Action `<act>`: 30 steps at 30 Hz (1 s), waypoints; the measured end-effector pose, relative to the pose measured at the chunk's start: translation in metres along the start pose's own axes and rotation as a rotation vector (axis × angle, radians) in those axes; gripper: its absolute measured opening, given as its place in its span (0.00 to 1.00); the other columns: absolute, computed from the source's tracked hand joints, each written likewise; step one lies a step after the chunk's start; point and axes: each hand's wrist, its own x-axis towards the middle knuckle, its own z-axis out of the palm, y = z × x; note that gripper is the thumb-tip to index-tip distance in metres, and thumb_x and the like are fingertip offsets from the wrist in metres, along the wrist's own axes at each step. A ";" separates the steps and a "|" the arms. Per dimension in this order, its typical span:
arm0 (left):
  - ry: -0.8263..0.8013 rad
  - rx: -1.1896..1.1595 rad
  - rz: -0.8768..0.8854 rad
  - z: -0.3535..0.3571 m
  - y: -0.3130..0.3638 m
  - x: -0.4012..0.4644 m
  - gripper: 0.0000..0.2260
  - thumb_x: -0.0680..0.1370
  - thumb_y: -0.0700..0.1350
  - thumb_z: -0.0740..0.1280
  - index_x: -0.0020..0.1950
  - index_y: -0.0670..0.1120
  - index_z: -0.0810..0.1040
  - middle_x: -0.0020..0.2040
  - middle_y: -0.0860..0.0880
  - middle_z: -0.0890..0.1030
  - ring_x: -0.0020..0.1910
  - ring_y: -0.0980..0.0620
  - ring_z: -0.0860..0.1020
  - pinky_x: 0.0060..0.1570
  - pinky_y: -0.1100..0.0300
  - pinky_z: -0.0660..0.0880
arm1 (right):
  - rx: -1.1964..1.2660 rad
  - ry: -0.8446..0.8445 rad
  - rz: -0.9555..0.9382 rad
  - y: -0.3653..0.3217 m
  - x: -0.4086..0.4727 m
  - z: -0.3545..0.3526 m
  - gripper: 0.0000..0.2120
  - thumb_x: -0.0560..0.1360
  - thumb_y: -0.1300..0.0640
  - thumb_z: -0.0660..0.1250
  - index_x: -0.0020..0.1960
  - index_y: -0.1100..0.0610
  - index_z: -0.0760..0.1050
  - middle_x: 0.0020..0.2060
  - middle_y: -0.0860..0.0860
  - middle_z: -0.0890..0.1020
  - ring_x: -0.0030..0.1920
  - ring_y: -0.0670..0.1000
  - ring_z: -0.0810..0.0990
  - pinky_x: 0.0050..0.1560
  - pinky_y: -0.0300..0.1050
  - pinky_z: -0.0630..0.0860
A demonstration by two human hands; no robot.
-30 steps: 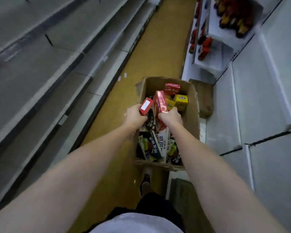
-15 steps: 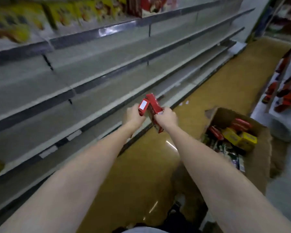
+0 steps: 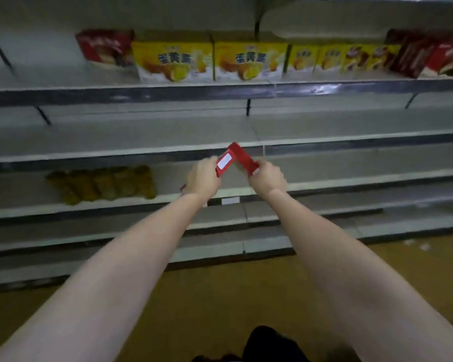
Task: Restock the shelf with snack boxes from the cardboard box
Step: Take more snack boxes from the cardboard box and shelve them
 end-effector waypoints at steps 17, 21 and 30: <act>0.353 0.361 -0.190 -0.195 -0.067 0.038 0.18 0.77 0.36 0.62 0.63 0.52 0.78 0.57 0.45 0.81 0.57 0.42 0.79 0.54 0.50 0.77 | 0.244 -0.048 -0.585 -0.217 0.057 0.007 0.19 0.74 0.47 0.69 0.63 0.45 0.74 0.48 0.50 0.84 0.49 0.57 0.83 0.46 0.48 0.79; 0.438 0.388 -0.194 -0.225 -0.074 0.052 0.14 0.77 0.36 0.63 0.60 0.50 0.76 0.53 0.45 0.79 0.55 0.42 0.78 0.50 0.50 0.76 | 0.327 -0.069 -0.663 -0.248 0.070 -0.001 0.21 0.74 0.46 0.70 0.66 0.44 0.73 0.50 0.51 0.84 0.49 0.57 0.82 0.48 0.52 0.80; 0.588 0.419 -0.276 -0.274 -0.087 0.093 0.24 0.80 0.37 0.63 0.72 0.58 0.68 0.64 0.44 0.72 0.54 0.41 0.78 0.52 0.47 0.78 | 0.391 -0.105 -0.687 -0.301 0.106 -0.007 0.20 0.77 0.50 0.69 0.68 0.47 0.70 0.53 0.47 0.80 0.41 0.51 0.82 0.30 0.45 0.79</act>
